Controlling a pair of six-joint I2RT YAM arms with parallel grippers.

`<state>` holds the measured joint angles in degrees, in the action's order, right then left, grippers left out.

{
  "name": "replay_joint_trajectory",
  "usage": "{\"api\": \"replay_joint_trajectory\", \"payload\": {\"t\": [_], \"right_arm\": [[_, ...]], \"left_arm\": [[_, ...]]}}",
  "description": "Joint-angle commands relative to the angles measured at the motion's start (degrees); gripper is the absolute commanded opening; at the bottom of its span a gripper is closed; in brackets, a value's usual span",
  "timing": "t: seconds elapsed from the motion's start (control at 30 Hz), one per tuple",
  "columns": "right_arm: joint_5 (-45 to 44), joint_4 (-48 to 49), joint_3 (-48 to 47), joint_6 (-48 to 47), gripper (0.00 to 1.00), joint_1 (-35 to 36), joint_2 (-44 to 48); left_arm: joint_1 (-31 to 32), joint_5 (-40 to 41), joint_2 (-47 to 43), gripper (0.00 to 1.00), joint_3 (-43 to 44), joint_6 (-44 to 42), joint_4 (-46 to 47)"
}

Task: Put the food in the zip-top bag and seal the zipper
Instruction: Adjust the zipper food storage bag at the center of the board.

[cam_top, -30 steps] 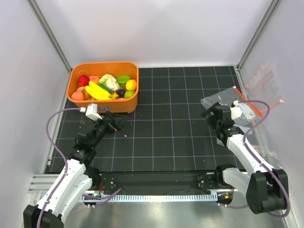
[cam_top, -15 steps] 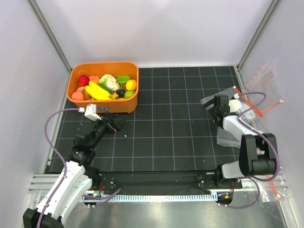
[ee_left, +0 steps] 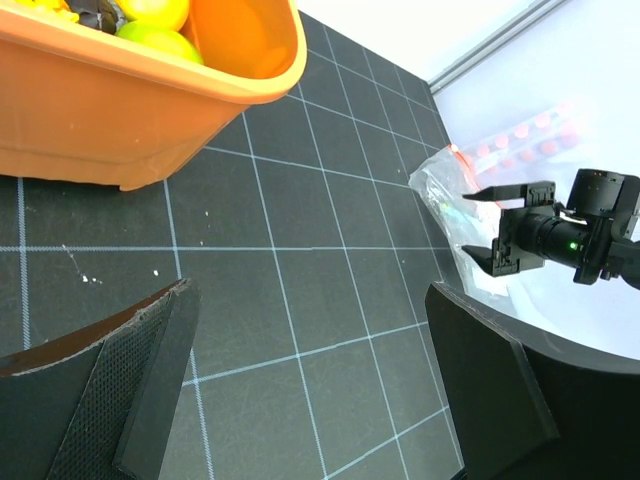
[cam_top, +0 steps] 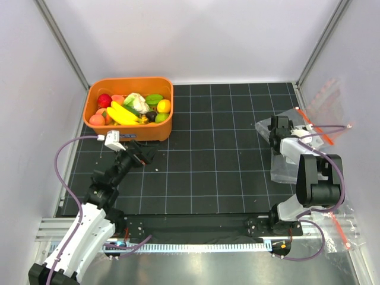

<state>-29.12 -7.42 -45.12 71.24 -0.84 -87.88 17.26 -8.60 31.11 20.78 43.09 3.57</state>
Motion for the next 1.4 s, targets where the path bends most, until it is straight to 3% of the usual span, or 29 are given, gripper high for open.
{"api": "replay_joint_trajectory", "payload": {"t": [0.0,0.07,0.1,0.13,0.2,0.23,0.33,0.47,0.6,0.77,0.87,0.97,1.07,1.23,1.3,1.37], "right_arm": [[-6.7,-0.9,-1.8,5.3,0.84,-2.8,-0.1],[-7.3,-2.1,-2.2,5.8,0.69,-3.7,-0.7],[-8.4,-2.0,-2.1,5.6,0.53,-4.2,-0.7],[-8.8,-1.6,-1.9,5.2,0.48,-4.7,-0.7],[-8.5,0.8,-0.9,2.9,0.1,-5.0,-0.3],[-7.9,1.7,-0.4,0.6,0.01,-5.0,0.5],[-6.1,6.0,2.8,-2.8,0.01,-4.1,4.0],[-7.9,4.4,1.2,-10.4,0.01,0.8,8.7],[-7.8,4.8,1.6,-17.2,0.01,12.7,14.7],[-2.4,7.1,5.0,-20.1,0.01,21.7,23.0],[3.1,7.1,5.7,-24.2,0.01,26.7,26.0],[8.5,7.2,7.6,-28.4,0.01,29.1,29.1],[17.1,13.5,11.5,-31.2,0.01,29.4,30.7],[32.2,17.9,10.9,-31.3,0.01,30.5,25.7],[36.1,17.3,8.5,-31.8,0.17,32.6,24.1],[35.5,15.5,6.9,-32.5,0.54,34.3,23.0]], "left_arm": [[0.3,-0.6,-0.5,1.0,1.5,0.2,2.3],[0.3,-0.7,-0.3,1.0,1.6,0.1,2.4],[0.3,-0.8,-0.3,1.0,1.6,0.2,2.3],[0.3,-0.8,-0.3,1.0,1.6,0.2,2.3],[0.4,-0.8,-0.4,1.0,1.6,0.2,2.3],[0.4,-0.8,-0.4,1.0,1.5,0.2,2.3],[0.5,-0.7,-0.1,1.0,1.6,0.4,2.5],[0.6,-0.5,0.5,1.0,1.6,0.2,2.6],[1.8,-1.5,3.2,1.0,3.0,-0.8,2.8],[3.3,-1.6,7.6,1.0,4.2,-1.5,2.7],[5.1,0.2,8.3,1.0,3.8,-1.5,3.3],[11.9,6.4,10.7,1.0,4.7,-4.5,3.4],[18.5,11.7,13.5,1.0,6.8,-7.7,3.2],[22.2,12.8,19.2,1.0,9.5,-9.5,2.7],[22.6,12.8,19.6,1.0,10.0,-10.2,2.3],[23.0,12.8,19.5,1.0,10.3,-10.6,2.1]]}}
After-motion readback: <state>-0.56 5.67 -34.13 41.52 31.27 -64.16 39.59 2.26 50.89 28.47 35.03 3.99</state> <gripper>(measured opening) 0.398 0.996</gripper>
